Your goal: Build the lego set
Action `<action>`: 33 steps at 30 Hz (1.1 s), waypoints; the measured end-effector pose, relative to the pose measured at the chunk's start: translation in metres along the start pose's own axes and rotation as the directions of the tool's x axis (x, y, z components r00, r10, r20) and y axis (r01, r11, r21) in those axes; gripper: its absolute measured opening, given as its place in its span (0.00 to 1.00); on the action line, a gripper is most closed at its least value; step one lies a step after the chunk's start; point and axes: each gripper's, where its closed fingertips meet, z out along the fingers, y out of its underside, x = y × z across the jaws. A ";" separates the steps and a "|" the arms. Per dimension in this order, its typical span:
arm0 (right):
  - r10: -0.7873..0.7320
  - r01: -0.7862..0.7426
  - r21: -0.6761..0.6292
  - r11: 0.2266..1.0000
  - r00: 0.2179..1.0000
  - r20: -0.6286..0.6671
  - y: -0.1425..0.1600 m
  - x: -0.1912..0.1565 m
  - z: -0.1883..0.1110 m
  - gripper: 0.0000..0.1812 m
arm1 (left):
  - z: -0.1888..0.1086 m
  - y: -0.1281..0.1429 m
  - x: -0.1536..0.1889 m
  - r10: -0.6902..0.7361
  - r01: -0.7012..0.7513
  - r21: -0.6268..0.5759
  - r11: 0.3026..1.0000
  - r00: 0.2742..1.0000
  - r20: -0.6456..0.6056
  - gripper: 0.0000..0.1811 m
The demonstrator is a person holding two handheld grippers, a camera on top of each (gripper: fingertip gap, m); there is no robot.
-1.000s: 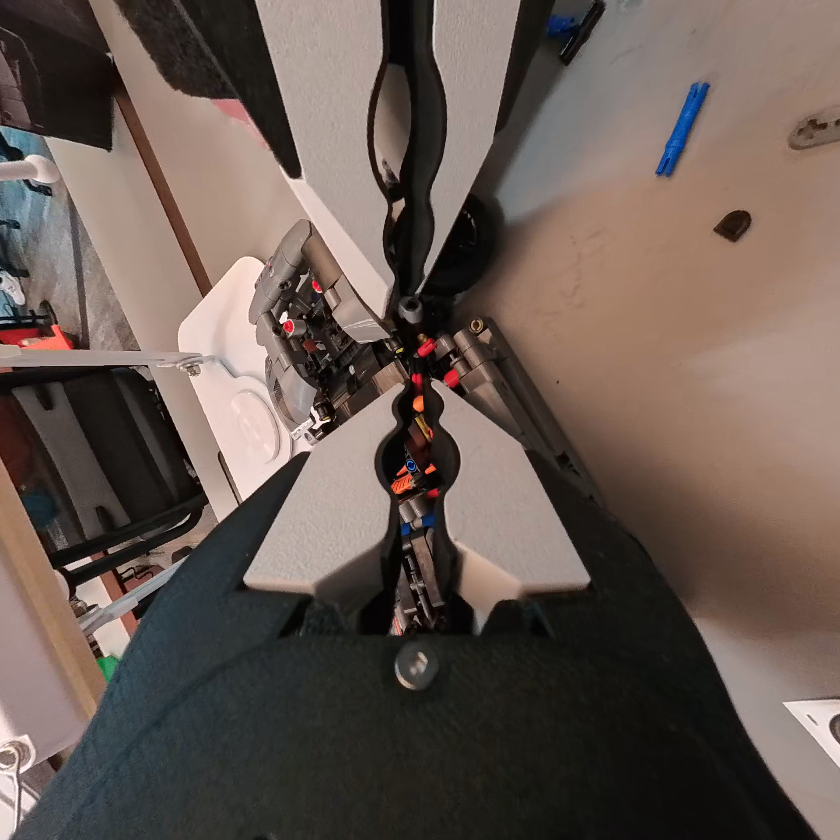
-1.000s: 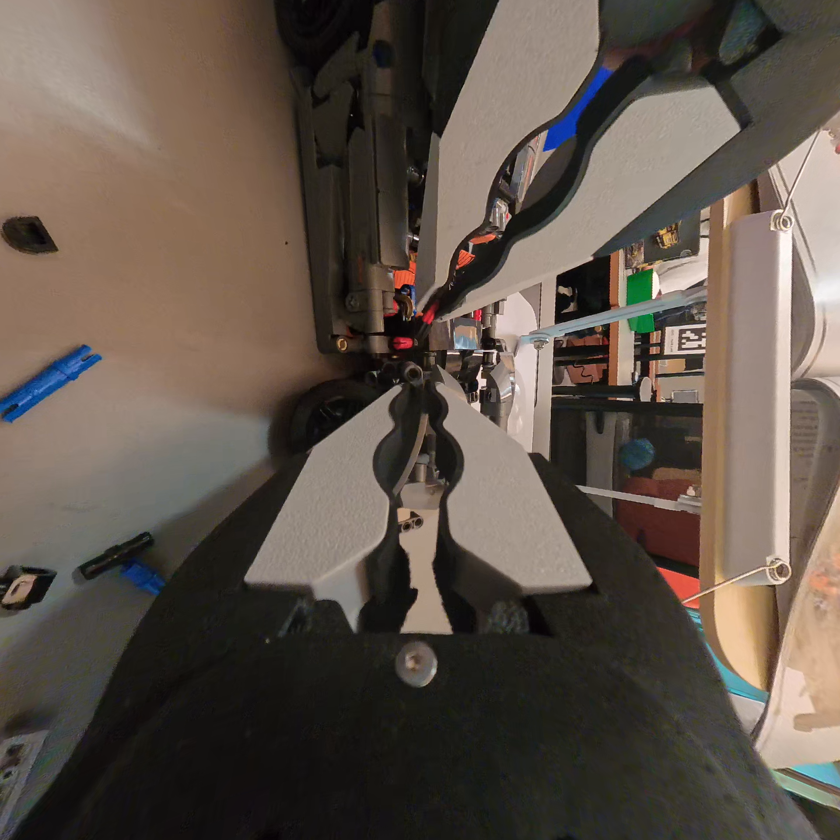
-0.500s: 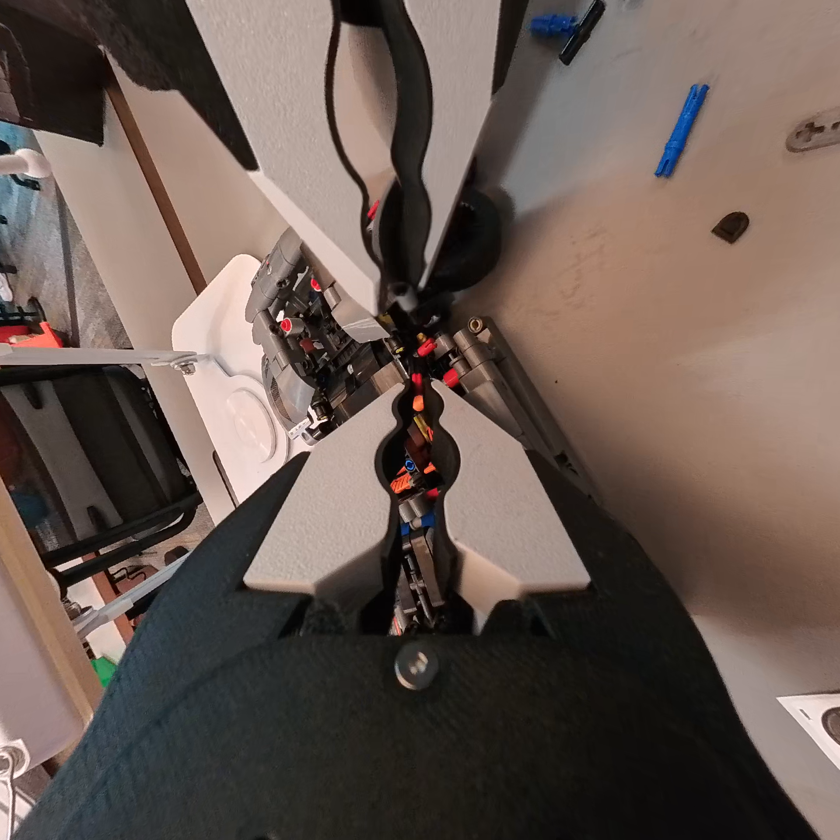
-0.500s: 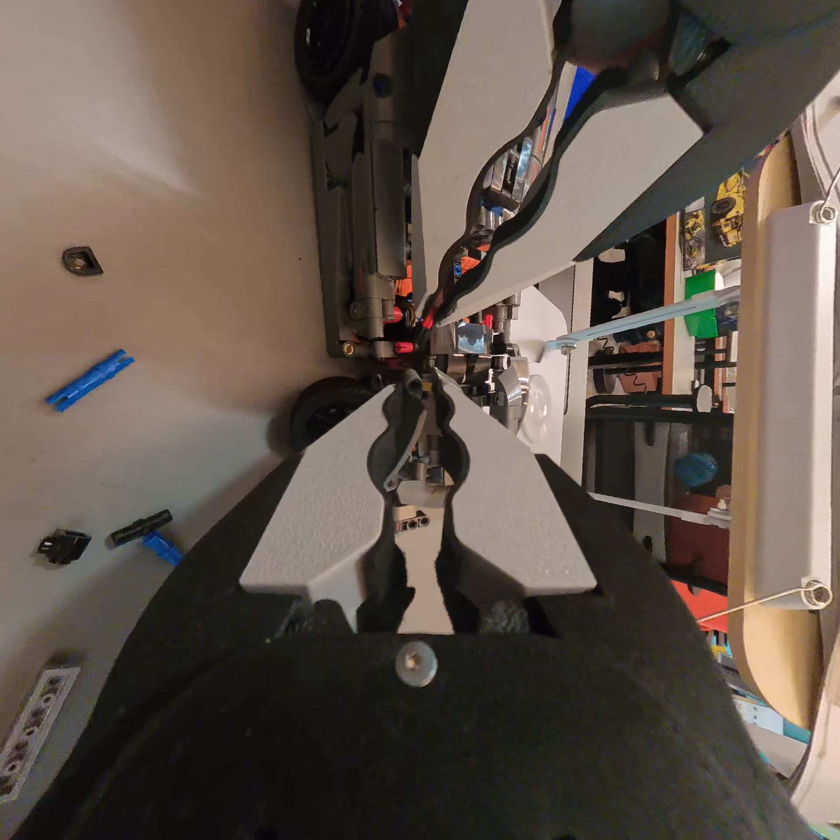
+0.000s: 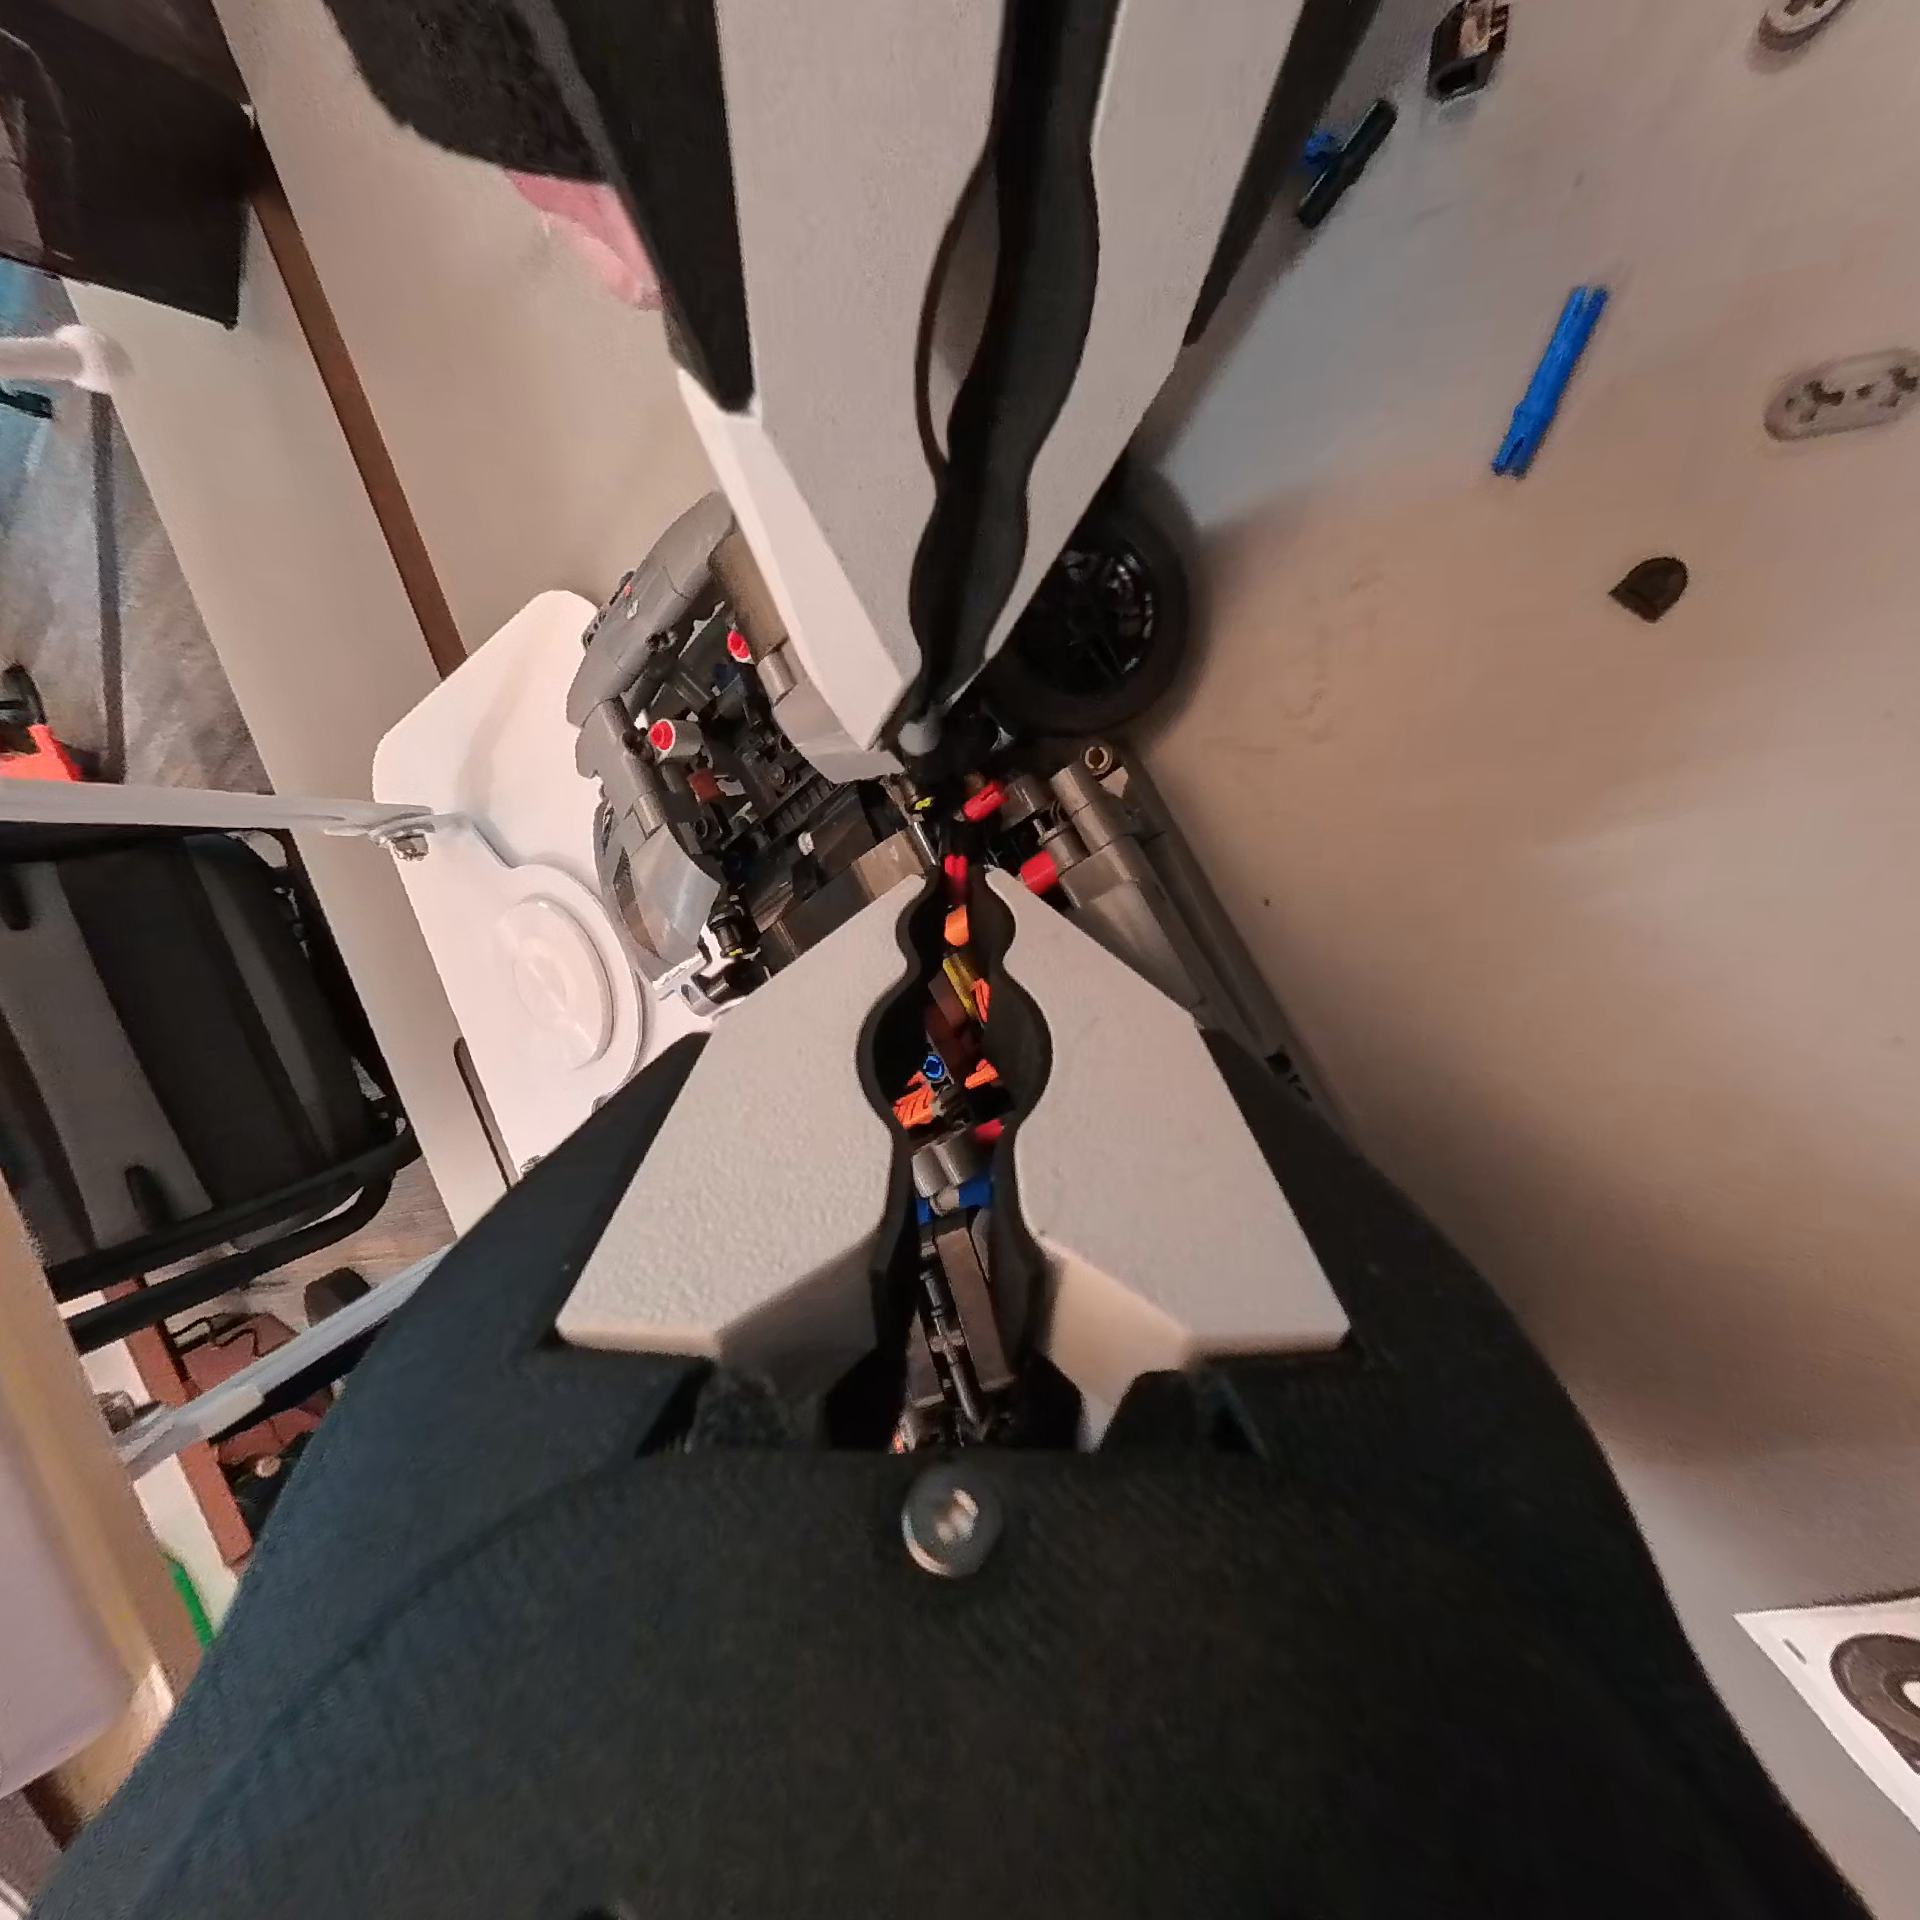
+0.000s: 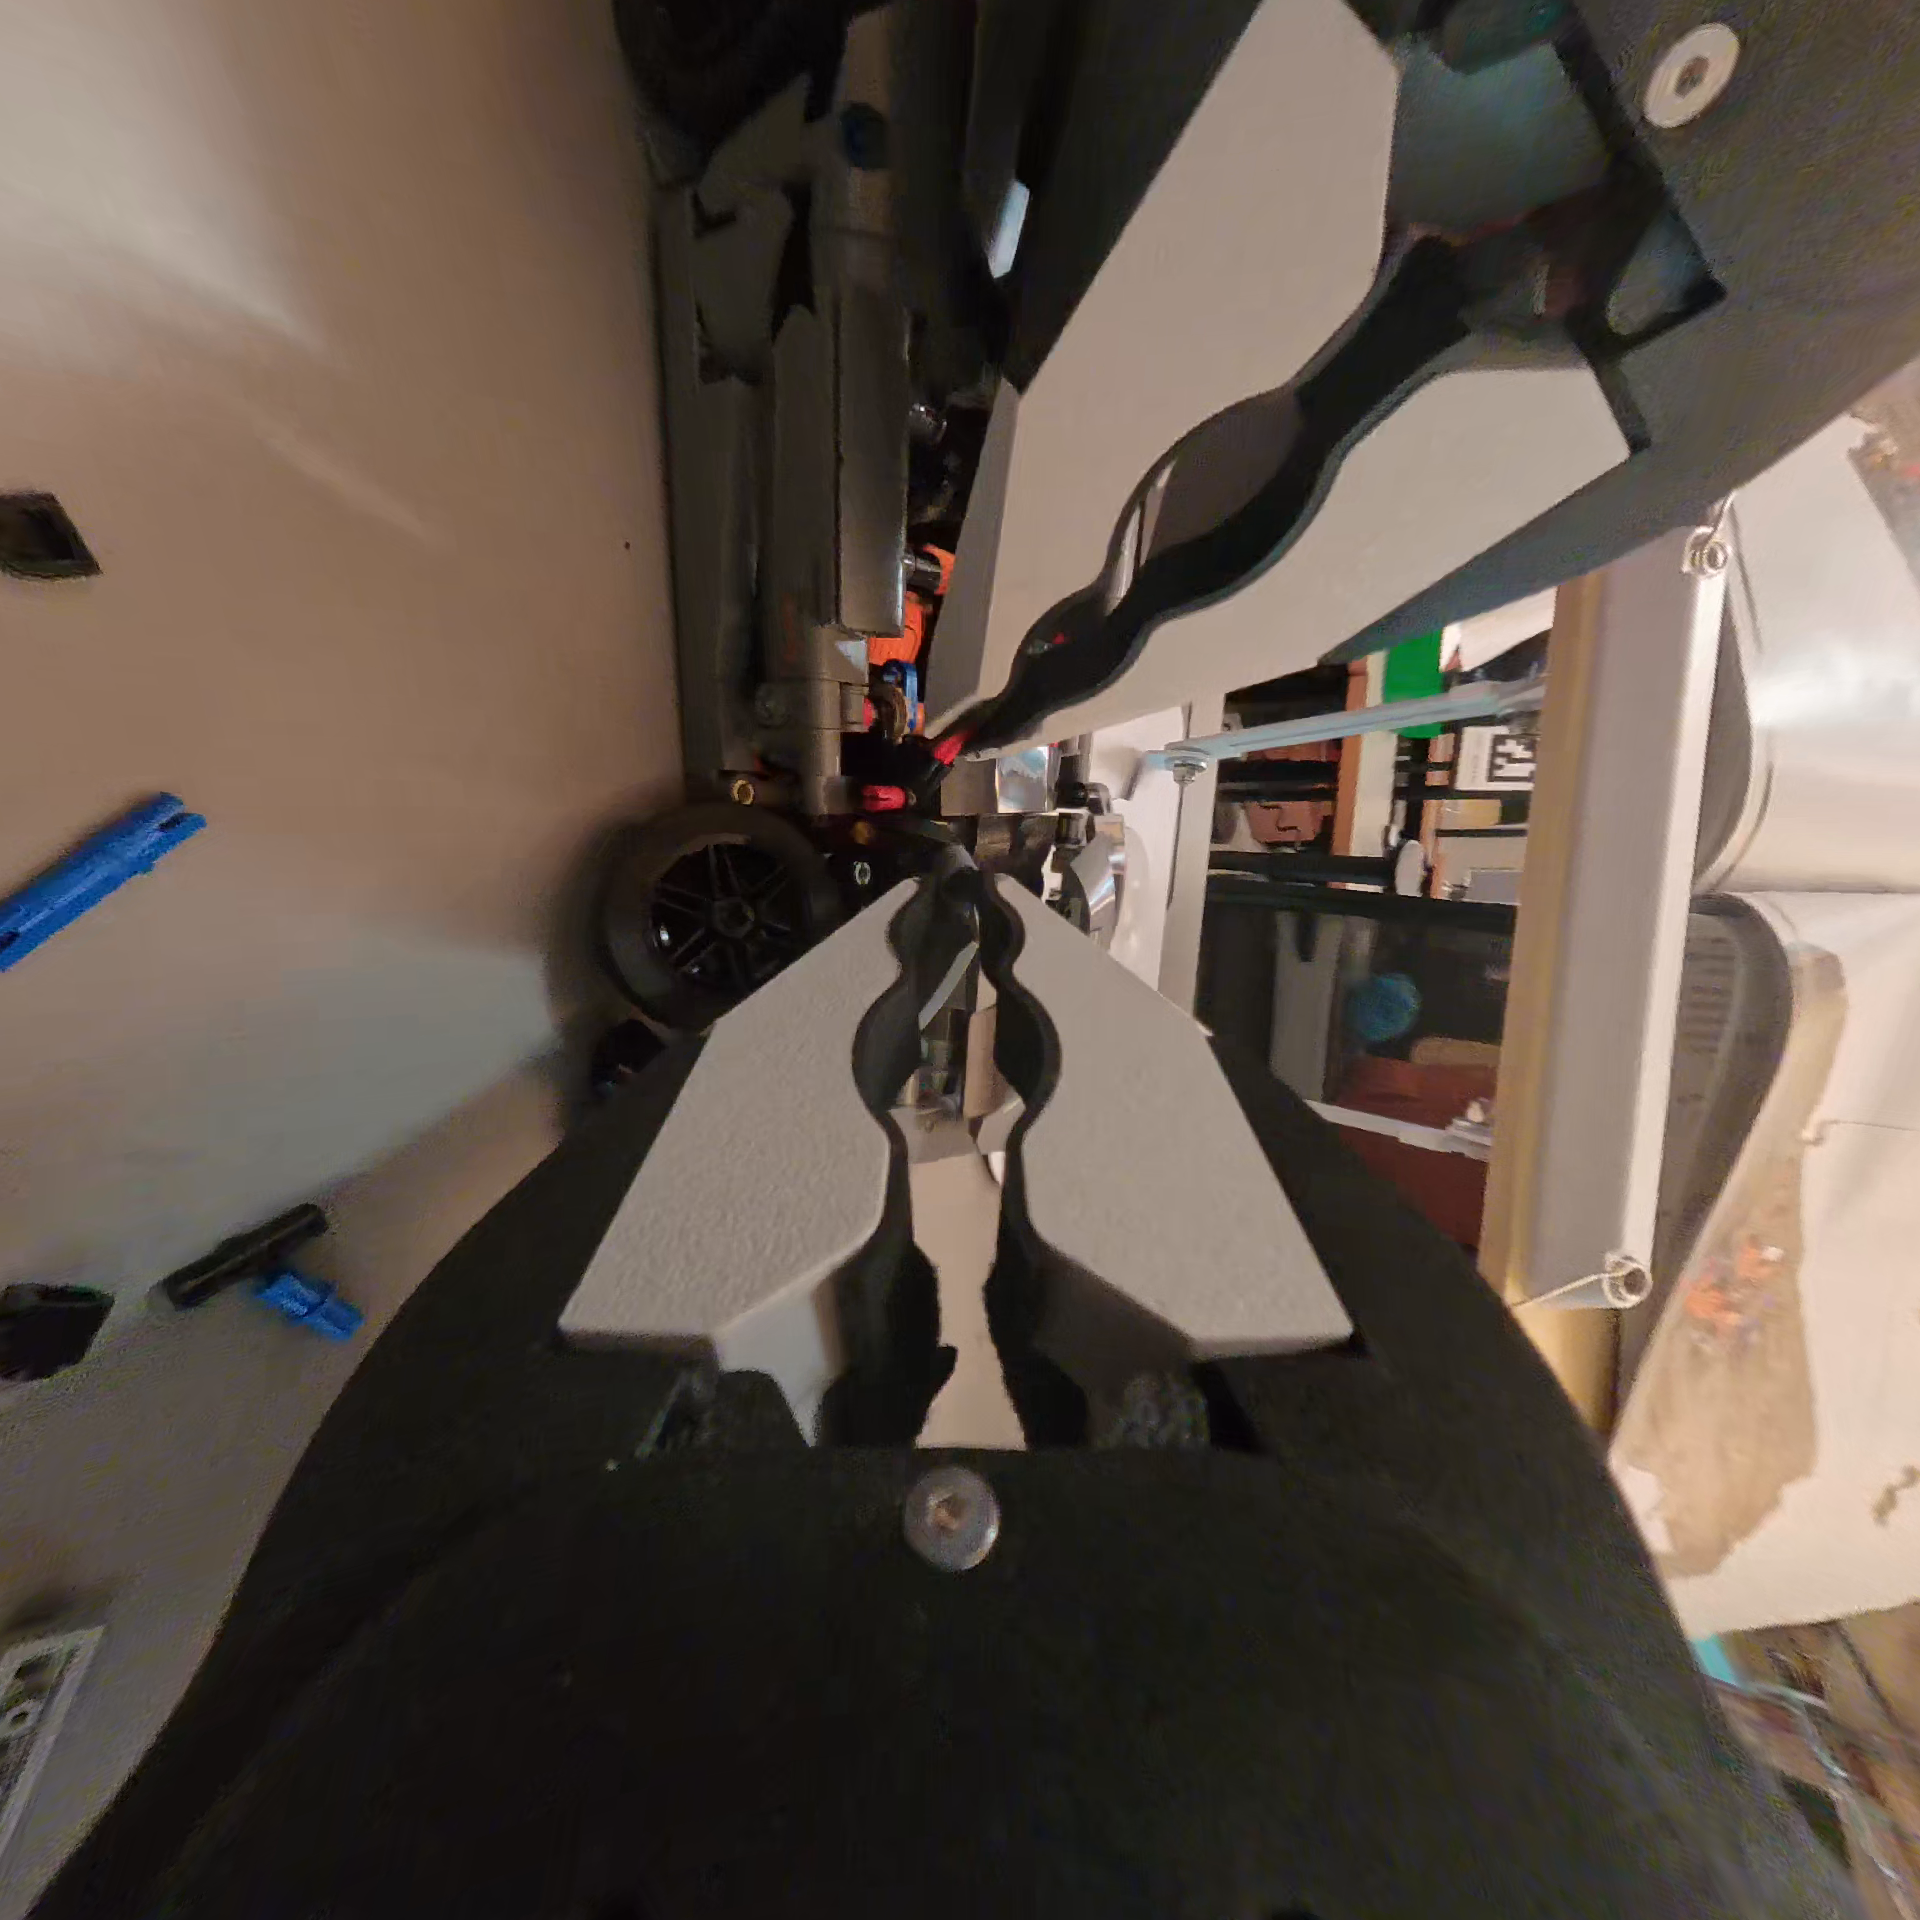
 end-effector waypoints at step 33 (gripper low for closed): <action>-0.209 0.189 -0.151 0.970 0.970 -0.128 -0.002 -0.007 0.003 0.05 | 0.003 -0.005 -0.004 -0.074 0.077 0.046 0.996 0.995 -0.072 0.00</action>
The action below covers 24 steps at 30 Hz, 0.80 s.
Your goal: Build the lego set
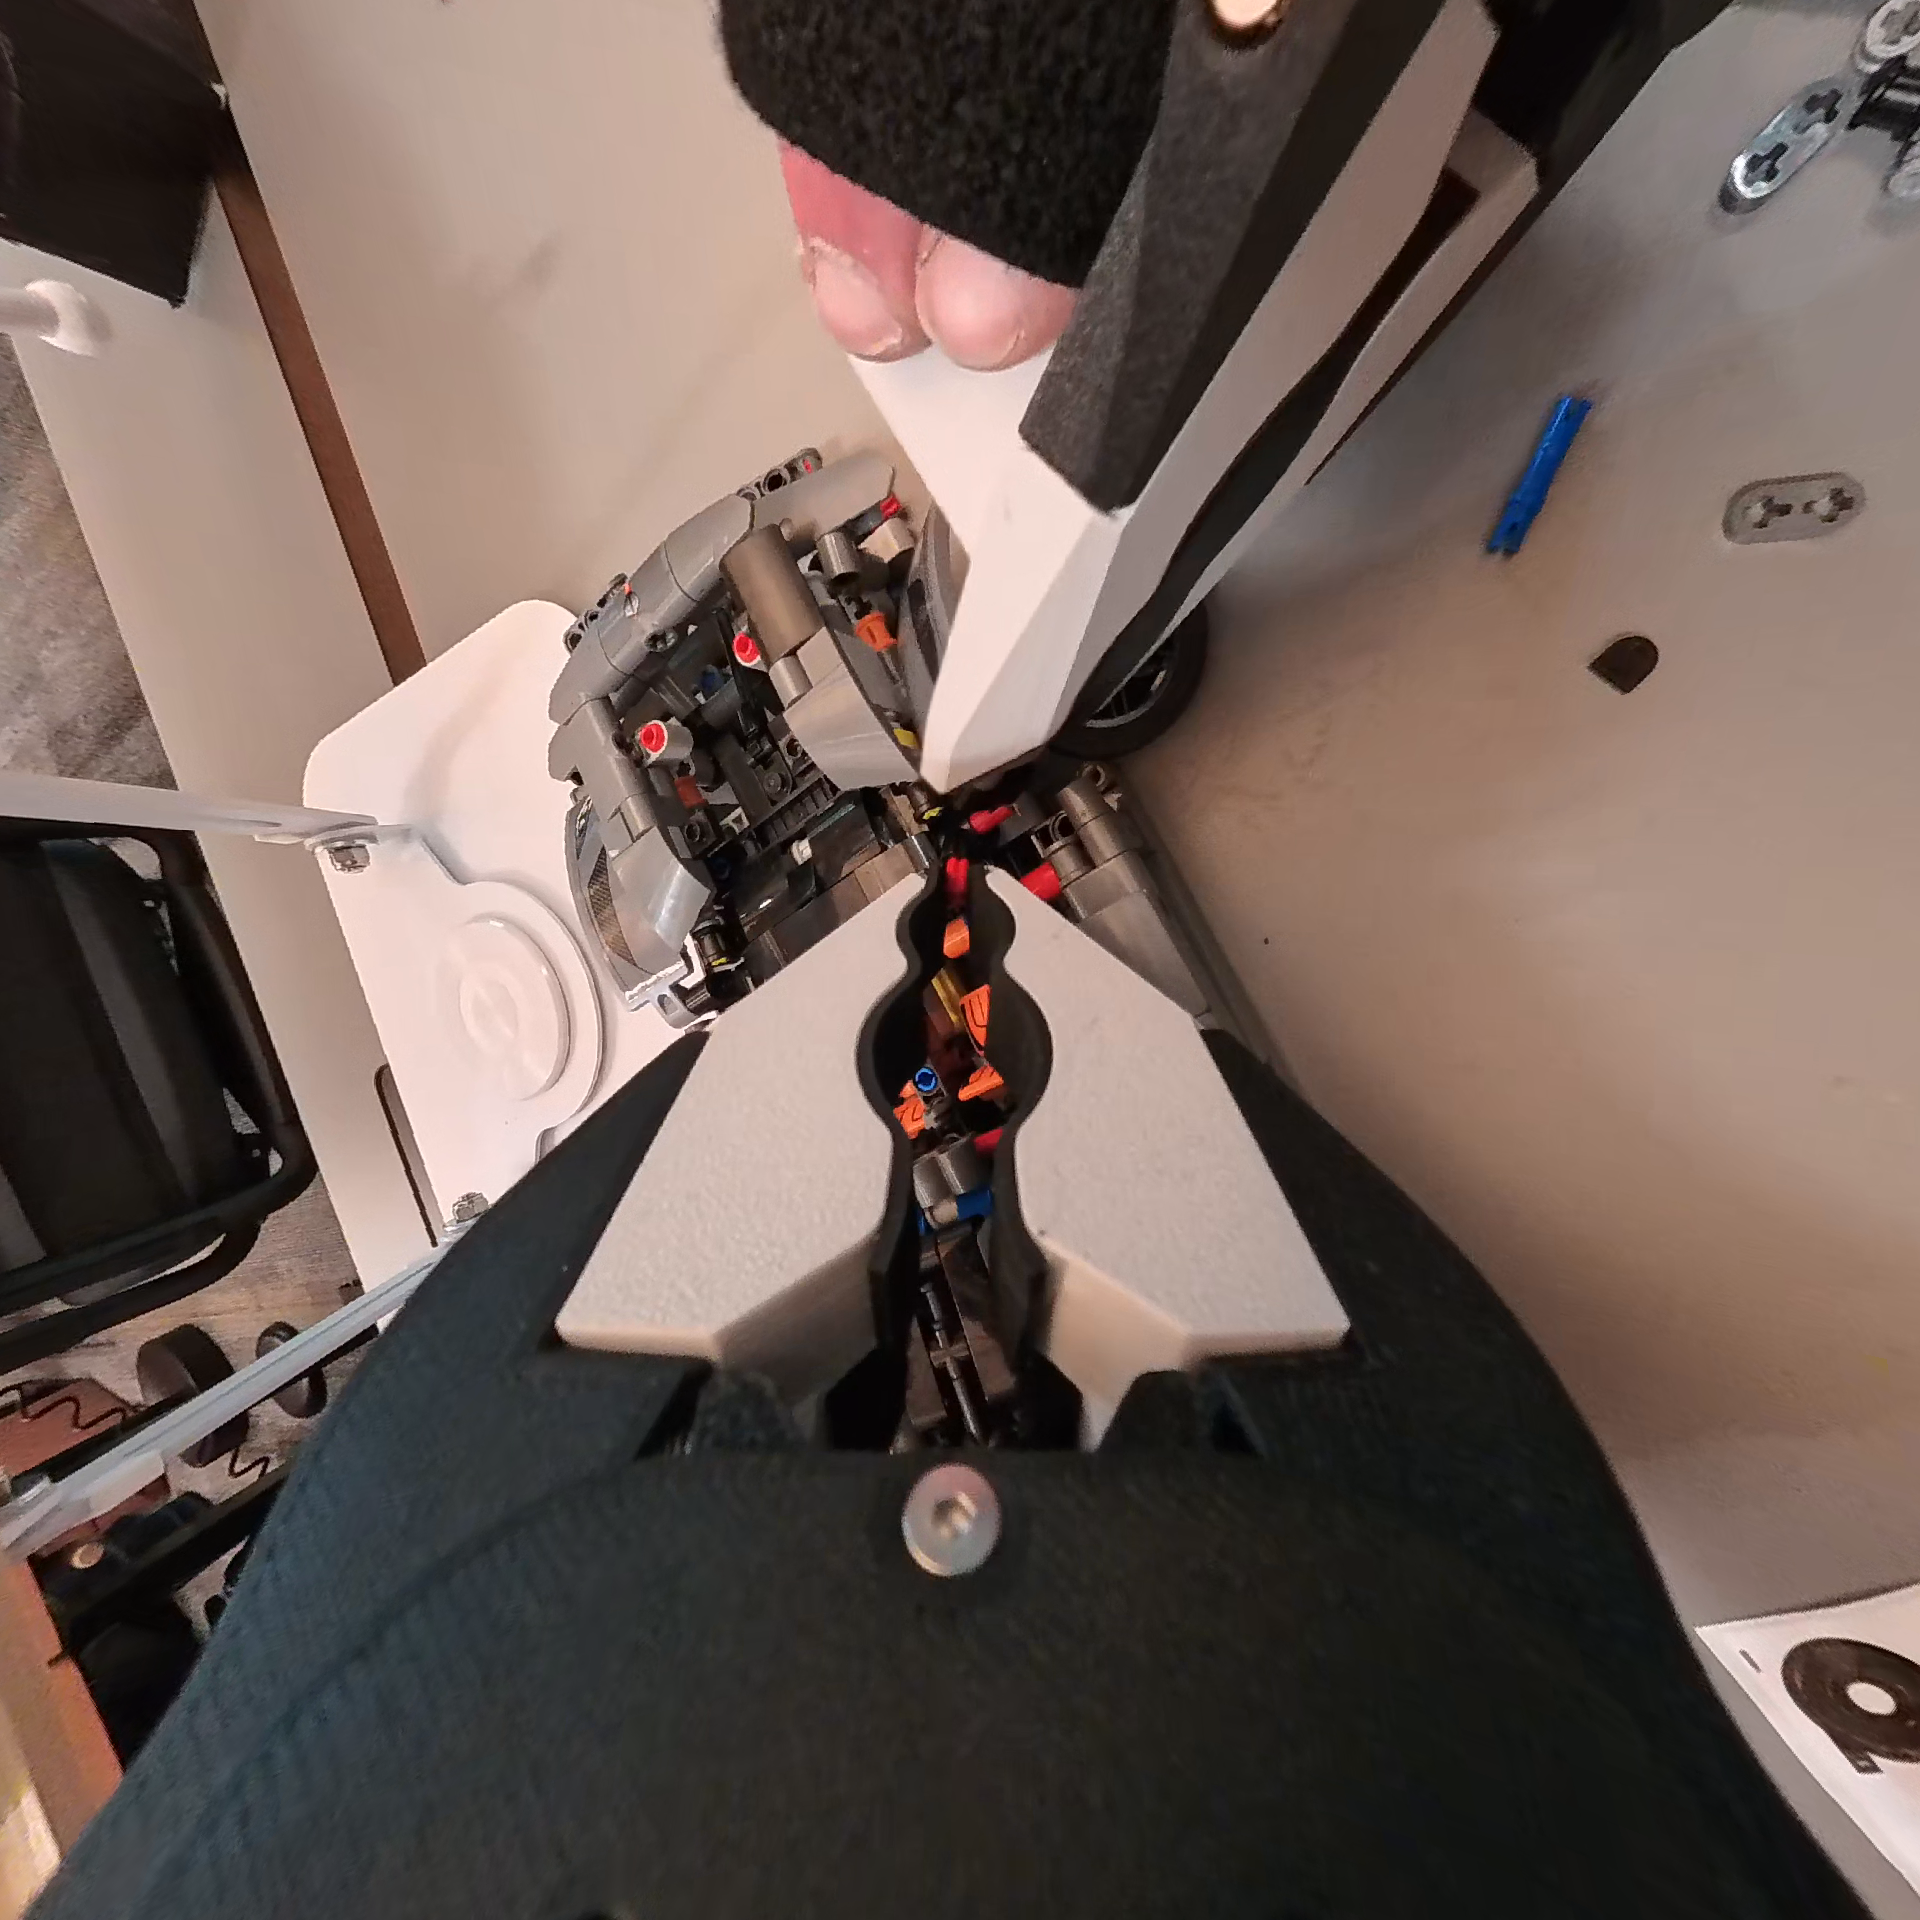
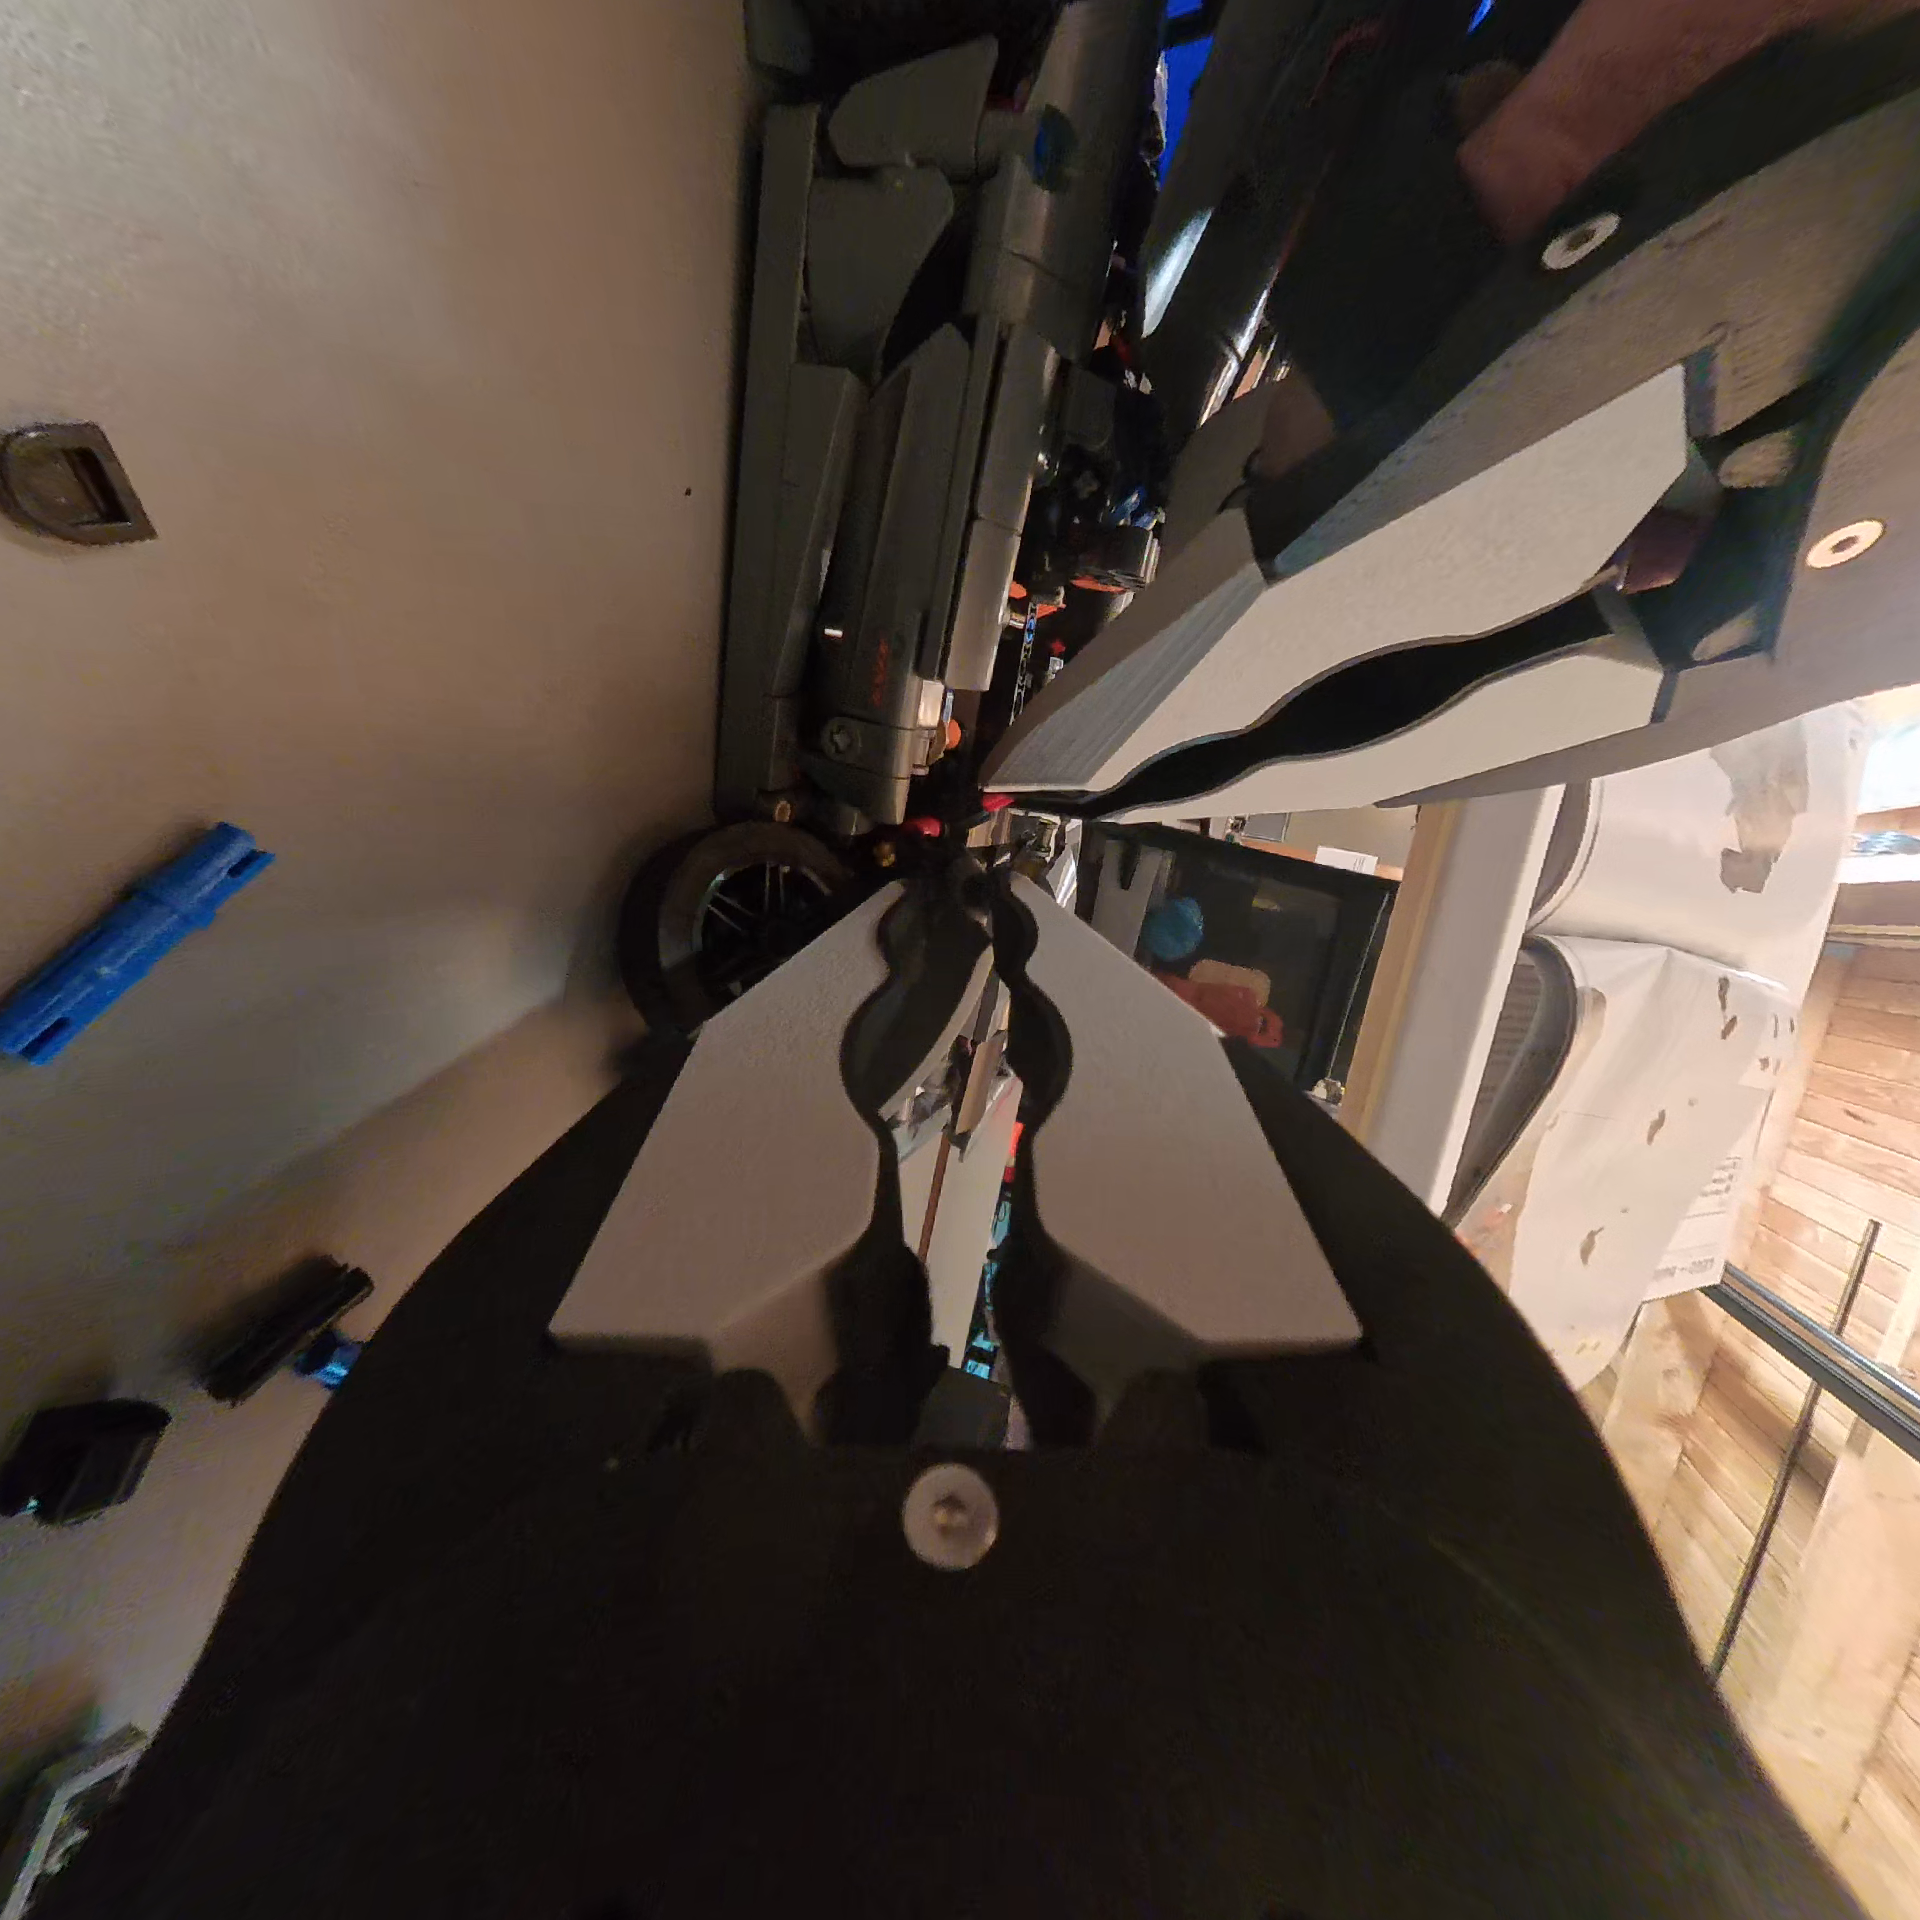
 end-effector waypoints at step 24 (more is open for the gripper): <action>0.024 -0.025 -0.022 0.999 0.999 -0.036 0.000 0.002 0.004 0.05 | 0.000 -0.001 0.000 -0.012 0.012 0.009 1.000 1.000 -0.008 0.01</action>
